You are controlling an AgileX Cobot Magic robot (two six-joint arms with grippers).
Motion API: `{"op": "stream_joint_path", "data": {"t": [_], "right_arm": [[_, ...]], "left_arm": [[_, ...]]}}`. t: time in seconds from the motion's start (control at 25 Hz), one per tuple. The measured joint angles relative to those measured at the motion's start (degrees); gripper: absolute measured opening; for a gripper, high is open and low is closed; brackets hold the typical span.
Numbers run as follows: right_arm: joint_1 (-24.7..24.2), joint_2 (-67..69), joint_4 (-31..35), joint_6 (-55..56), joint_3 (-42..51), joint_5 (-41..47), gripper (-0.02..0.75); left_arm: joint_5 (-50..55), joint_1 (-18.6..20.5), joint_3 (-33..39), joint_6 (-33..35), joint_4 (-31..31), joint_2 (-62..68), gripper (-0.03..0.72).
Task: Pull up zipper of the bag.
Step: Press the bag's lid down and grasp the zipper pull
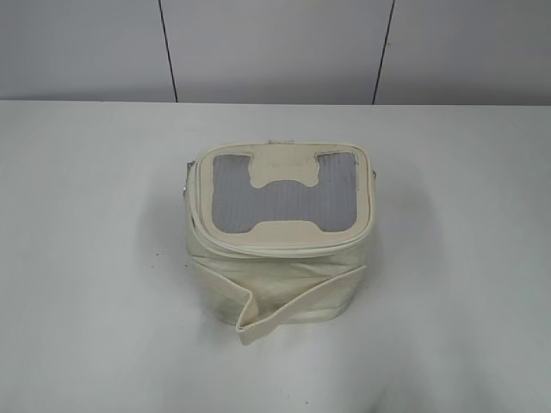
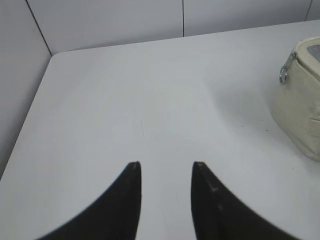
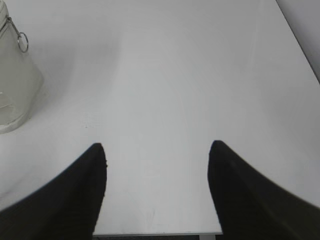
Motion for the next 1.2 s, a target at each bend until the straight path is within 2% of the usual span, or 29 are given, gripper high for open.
{"op": "stream_joint_path", "data": {"t": [1.2], "right_arm": [[0.0,0.0,0.0,0.0,0.0,0.0,0.505]], "left_arm": [[0.0,0.0,0.0,0.0,0.0,0.0,0.244]]}}
